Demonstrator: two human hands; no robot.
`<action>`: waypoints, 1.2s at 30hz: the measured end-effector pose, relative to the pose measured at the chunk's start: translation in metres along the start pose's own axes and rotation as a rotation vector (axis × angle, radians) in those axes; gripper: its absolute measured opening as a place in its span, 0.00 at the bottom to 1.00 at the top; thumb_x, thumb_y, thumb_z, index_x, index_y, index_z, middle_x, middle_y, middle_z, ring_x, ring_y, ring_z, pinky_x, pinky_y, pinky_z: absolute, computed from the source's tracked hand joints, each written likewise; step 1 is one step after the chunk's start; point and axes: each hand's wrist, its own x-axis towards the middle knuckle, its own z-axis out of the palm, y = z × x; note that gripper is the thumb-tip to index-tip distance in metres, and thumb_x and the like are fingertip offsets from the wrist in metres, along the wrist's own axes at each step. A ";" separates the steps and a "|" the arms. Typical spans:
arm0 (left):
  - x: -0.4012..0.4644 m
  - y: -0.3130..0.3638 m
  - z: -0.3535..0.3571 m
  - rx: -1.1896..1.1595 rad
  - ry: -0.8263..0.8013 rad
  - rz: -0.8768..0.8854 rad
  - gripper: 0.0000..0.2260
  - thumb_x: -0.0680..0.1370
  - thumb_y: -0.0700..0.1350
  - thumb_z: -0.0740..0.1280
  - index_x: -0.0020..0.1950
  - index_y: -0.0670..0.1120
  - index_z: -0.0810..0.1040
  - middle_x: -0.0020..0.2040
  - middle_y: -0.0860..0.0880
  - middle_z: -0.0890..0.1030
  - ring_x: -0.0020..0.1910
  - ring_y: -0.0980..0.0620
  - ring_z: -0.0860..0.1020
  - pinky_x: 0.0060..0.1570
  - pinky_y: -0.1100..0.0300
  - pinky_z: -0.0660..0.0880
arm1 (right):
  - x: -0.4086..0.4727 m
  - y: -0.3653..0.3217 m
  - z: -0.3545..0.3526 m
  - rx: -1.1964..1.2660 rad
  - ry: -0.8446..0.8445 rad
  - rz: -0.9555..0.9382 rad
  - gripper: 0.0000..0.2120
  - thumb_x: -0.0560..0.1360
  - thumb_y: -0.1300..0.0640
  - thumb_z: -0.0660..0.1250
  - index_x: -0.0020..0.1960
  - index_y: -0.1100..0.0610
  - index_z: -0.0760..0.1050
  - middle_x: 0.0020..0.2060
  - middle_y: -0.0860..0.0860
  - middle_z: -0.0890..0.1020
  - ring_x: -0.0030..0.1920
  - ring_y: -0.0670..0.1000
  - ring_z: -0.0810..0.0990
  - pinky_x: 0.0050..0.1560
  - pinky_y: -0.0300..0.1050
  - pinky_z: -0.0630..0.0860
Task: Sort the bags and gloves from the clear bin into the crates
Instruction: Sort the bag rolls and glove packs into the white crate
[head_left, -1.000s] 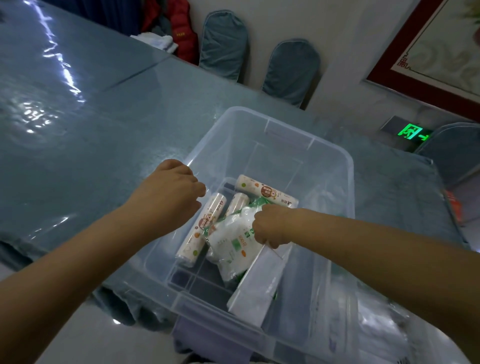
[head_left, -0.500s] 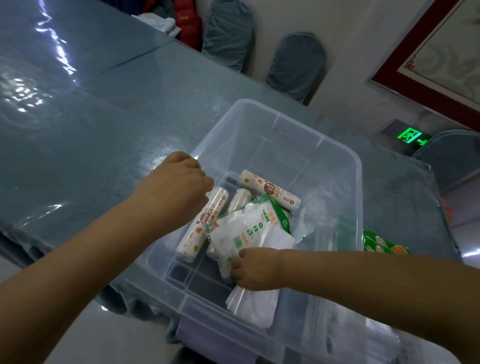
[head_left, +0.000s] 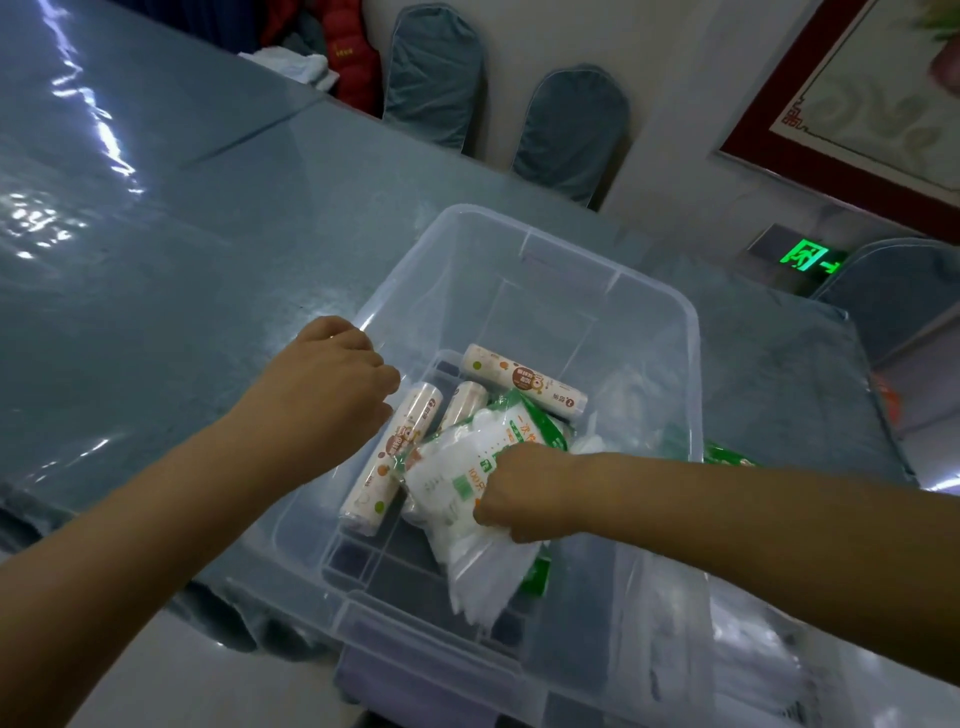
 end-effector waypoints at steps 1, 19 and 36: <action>0.000 0.001 -0.001 0.008 -0.001 0.011 0.16 0.77 0.57 0.59 0.61 0.53 0.75 0.58 0.53 0.80 0.61 0.53 0.73 0.67 0.57 0.57 | -0.008 0.005 -0.007 0.076 0.098 0.060 0.08 0.72 0.56 0.66 0.50 0.57 0.75 0.36 0.53 0.77 0.35 0.53 0.72 0.38 0.45 0.69; 0.087 0.120 -0.104 -0.948 0.432 0.013 0.11 0.66 0.48 0.75 0.38 0.57 0.73 0.35 0.56 0.77 0.32 0.60 0.76 0.31 0.63 0.69 | -0.177 0.025 -0.021 1.124 1.440 0.699 0.10 0.64 0.57 0.77 0.39 0.48 0.77 0.34 0.42 0.81 0.34 0.38 0.79 0.38 0.37 0.77; 0.187 0.371 -0.109 -1.426 -0.027 0.100 0.08 0.67 0.37 0.74 0.40 0.44 0.76 0.34 0.50 0.81 0.35 0.53 0.80 0.37 0.60 0.78 | -0.355 0.020 0.184 1.615 1.275 0.736 0.17 0.61 0.54 0.77 0.48 0.44 0.79 0.42 0.45 0.85 0.45 0.45 0.83 0.43 0.39 0.79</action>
